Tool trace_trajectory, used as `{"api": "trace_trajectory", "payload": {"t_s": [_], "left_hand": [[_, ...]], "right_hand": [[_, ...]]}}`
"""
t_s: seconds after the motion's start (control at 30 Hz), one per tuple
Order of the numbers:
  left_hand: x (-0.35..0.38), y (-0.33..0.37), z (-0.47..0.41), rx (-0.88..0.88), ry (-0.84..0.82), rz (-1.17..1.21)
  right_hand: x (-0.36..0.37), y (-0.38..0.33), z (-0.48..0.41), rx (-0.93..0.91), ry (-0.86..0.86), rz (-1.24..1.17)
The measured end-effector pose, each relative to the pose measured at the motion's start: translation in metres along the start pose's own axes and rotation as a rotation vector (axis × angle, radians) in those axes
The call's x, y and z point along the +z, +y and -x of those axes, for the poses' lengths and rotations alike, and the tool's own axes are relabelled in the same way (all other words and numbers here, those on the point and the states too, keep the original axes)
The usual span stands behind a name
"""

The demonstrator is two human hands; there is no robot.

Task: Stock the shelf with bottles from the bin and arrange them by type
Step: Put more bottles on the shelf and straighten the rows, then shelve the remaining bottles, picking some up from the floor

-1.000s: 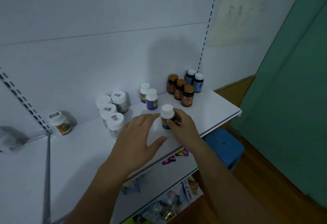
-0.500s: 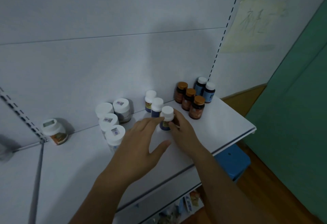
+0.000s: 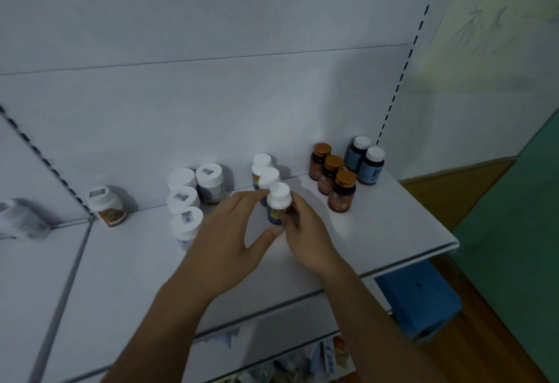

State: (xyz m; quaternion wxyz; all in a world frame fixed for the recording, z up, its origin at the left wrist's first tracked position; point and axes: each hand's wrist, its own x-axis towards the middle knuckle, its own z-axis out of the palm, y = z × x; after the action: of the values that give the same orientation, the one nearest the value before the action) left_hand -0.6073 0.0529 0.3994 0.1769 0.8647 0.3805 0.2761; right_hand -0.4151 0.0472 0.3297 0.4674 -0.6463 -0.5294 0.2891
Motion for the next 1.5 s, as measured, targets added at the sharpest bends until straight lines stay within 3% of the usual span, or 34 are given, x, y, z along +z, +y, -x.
{"api": "trace_trajectory", "payload": {"t_s": [0.47,0.6,0.73,1.03,1.2,1.5], "left_hand": [[0.007,0.054,0.040,-0.229,0.127,-0.195],[-0.013,0.058,0.066,-0.347,0.202,-0.272],[-0.043,0.054,0.102,-0.472,0.259,-0.395],[-0.117,0.057,0.240,-0.782,0.380,-0.552],[-0.158,0.054,0.343,-0.972,0.481,-0.608],[-0.230,0.039,0.543,-1.281,0.544,-0.655]], "right_hand": [[-0.039,-0.011,0.007,0.024,-0.144,0.101],[-0.063,-0.037,0.030,-0.208,-0.174,0.076],[-0.061,-0.083,0.048,-0.408,-0.323,0.112],[0.064,-0.168,0.118,-0.840,-0.743,0.335],[0.151,-0.201,0.178,-0.938,-0.922,0.361],[0.307,-0.281,0.315,-1.088,-1.085,0.428]]}}
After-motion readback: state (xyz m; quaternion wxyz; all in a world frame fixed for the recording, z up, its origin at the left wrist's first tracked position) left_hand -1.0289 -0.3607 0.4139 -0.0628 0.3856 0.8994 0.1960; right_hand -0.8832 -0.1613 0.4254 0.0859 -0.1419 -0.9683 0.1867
